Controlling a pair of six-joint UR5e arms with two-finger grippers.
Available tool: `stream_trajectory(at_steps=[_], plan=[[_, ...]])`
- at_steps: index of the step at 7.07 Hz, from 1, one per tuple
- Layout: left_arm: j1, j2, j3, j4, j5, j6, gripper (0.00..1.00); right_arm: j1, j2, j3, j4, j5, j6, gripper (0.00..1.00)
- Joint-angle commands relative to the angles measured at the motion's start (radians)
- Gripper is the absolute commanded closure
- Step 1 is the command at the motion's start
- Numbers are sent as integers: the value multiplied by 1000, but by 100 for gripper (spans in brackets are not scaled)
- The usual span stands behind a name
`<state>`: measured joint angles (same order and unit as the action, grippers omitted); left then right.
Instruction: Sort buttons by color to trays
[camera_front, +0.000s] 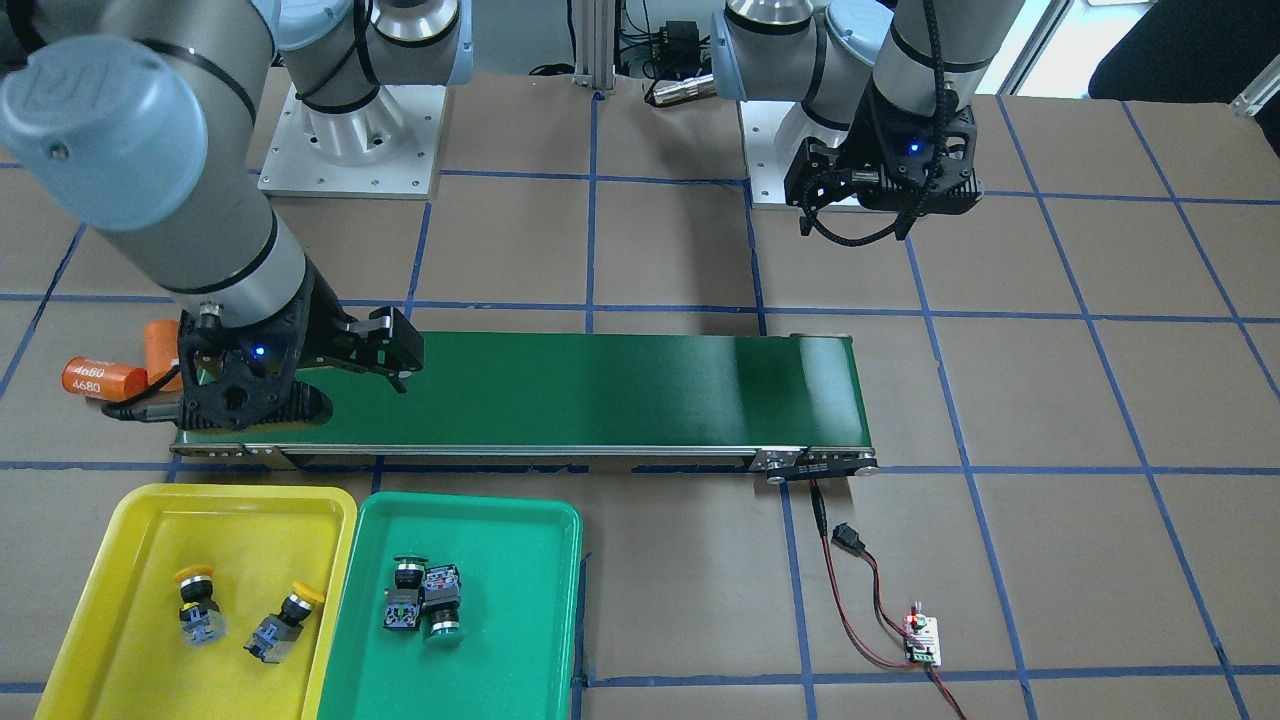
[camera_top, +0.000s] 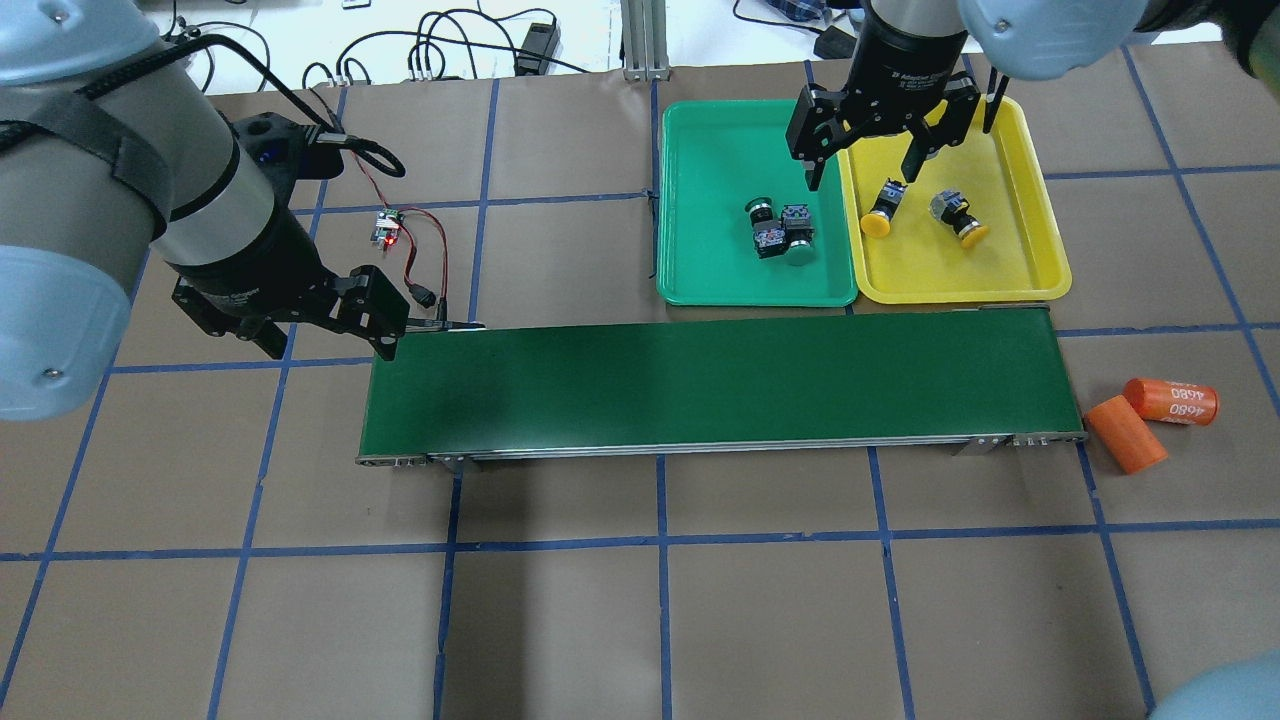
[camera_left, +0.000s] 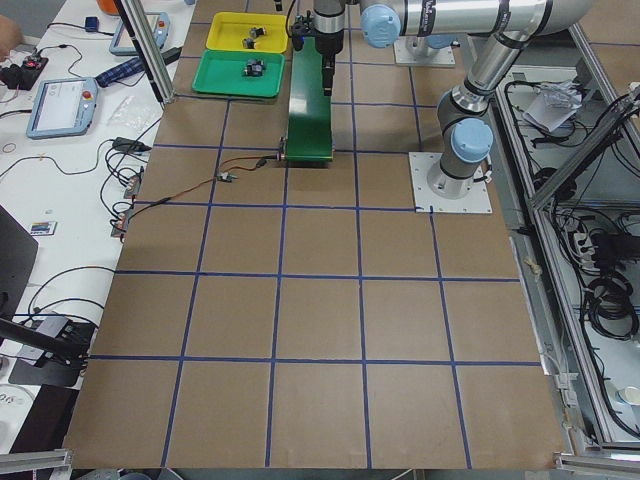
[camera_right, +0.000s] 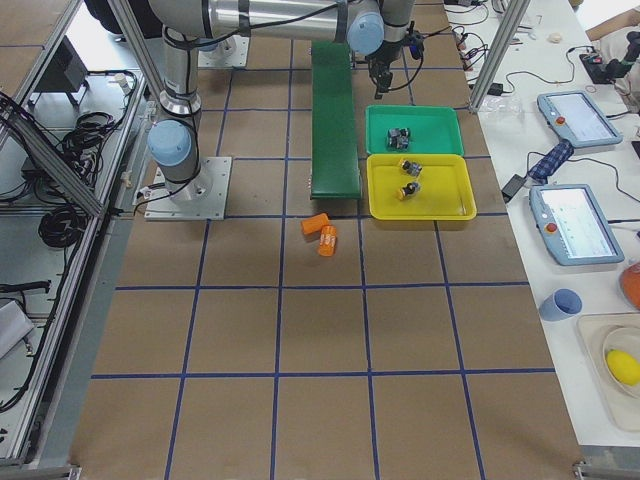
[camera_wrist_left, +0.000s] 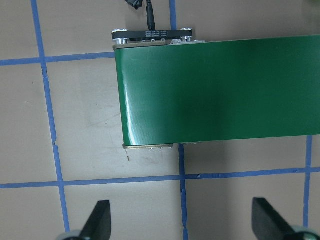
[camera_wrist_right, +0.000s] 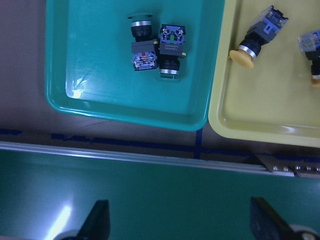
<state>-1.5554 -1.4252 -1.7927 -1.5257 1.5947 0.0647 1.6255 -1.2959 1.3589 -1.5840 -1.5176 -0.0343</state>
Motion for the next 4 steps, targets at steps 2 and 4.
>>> stream_trajectory(at_steps=[2,4], plan=[[0,0,0,1,1,1,0,-94,-49,63,-81,11,11,0],[0,0,0,1,1,0,0,-93,-66,80,-192,13,1,0]])
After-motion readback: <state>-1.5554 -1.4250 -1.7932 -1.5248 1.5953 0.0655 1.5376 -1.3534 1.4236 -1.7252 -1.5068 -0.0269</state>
